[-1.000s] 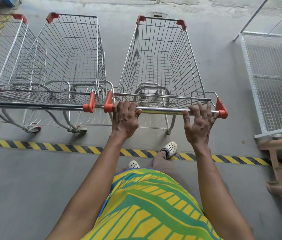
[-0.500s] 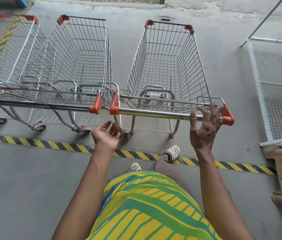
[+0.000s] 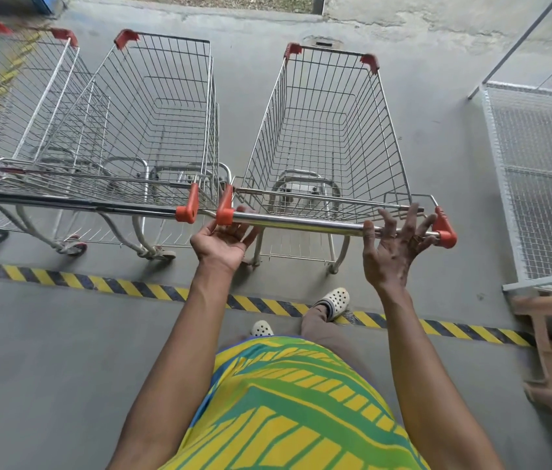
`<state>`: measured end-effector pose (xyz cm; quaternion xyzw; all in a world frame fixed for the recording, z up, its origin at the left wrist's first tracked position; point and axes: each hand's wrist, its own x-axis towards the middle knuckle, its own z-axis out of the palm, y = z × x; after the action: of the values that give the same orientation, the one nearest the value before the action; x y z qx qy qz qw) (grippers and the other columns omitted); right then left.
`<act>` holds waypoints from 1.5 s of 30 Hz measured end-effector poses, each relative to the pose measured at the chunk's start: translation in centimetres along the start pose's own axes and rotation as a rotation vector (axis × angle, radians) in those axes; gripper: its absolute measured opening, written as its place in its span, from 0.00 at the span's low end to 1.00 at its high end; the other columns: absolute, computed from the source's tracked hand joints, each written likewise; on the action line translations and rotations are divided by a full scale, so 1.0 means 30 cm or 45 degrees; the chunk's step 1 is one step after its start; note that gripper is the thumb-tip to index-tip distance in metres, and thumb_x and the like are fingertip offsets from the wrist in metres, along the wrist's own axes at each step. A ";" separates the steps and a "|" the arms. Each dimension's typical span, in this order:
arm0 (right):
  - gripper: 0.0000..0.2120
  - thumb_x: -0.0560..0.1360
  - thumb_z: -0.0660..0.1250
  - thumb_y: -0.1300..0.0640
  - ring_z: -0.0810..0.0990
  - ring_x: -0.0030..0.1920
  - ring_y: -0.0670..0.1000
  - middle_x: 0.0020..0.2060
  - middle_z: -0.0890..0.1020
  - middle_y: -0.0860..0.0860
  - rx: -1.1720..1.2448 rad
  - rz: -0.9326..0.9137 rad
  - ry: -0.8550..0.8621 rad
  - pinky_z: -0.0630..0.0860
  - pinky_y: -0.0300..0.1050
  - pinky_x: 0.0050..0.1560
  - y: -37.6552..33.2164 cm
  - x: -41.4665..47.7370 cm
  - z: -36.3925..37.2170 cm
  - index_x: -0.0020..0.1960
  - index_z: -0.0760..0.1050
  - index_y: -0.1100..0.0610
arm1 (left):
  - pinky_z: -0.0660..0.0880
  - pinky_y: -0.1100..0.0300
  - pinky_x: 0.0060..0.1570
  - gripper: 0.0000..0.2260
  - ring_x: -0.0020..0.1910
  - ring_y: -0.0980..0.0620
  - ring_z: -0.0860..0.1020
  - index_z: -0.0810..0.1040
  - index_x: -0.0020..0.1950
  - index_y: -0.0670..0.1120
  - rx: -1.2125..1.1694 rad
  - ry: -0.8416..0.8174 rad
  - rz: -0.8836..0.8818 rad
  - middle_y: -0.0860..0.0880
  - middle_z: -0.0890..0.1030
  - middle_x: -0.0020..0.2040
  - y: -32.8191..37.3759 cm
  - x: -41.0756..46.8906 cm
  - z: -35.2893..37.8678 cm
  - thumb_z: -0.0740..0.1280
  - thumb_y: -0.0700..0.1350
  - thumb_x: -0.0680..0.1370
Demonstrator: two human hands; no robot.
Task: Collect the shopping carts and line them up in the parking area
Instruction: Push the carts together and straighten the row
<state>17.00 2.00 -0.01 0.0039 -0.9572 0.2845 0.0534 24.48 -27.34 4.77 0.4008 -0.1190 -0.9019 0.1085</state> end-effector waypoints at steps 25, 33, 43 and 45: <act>0.26 0.81 0.51 0.31 0.34 0.81 0.60 0.84 0.44 0.48 -0.020 -0.070 -0.001 0.31 0.67 0.76 0.048 0.080 -0.001 0.74 0.68 0.40 | 0.76 0.34 0.58 0.22 0.48 0.37 0.85 0.79 0.63 0.37 0.054 0.035 0.014 0.38 0.83 0.53 -0.032 0.016 0.003 0.59 0.39 0.71; 0.25 0.82 0.50 0.32 0.35 0.82 0.57 0.84 0.45 0.48 -0.051 -0.056 0.001 0.34 0.70 0.76 0.049 0.077 0.002 0.73 0.69 0.40 | 0.77 0.34 0.54 0.20 0.49 0.36 0.85 0.78 0.63 0.36 -0.005 0.023 -0.010 0.36 0.83 0.55 -0.036 0.016 0.000 0.57 0.42 0.75; 0.26 0.82 0.49 0.31 0.36 0.82 0.56 0.84 0.45 0.49 -0.051 -0.050 -0.015 0.32 0.68 0.77 0.040 0.076 -0.002 0.72 0.69 0.41 | 0.79 0.38 0.53 0.27 0.45 0.34 0.85 0.71 0.69 0.33 -0.251 0.063 -0.064 0.34 0.78 0.65 -0.018 0.062 -0.007 0.51 0.53 0.83; 0.26 0.82 0.50 0.32 0.37 0.82 0.56 0.84 0.46 0.49 -0.043 -0.036 -0.016 0.31 0.68 0.77 0.035 0.077 -0.001 0.73 0.70 0.41 | 0.78 0.38 0.56 0.28 0.46 0.34 0.84 0.71 0.69 0.32 -0.260 0.053 -0.069 0.34 0.77 0.67 -0.014 0.063 -0.010 0.51 0.54 0.83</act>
<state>14.67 2.95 -0.32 0.0184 -0.9620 0.2677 0.0516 23.42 -27.52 3.12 0.4093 -0.0134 -0.9034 0.1267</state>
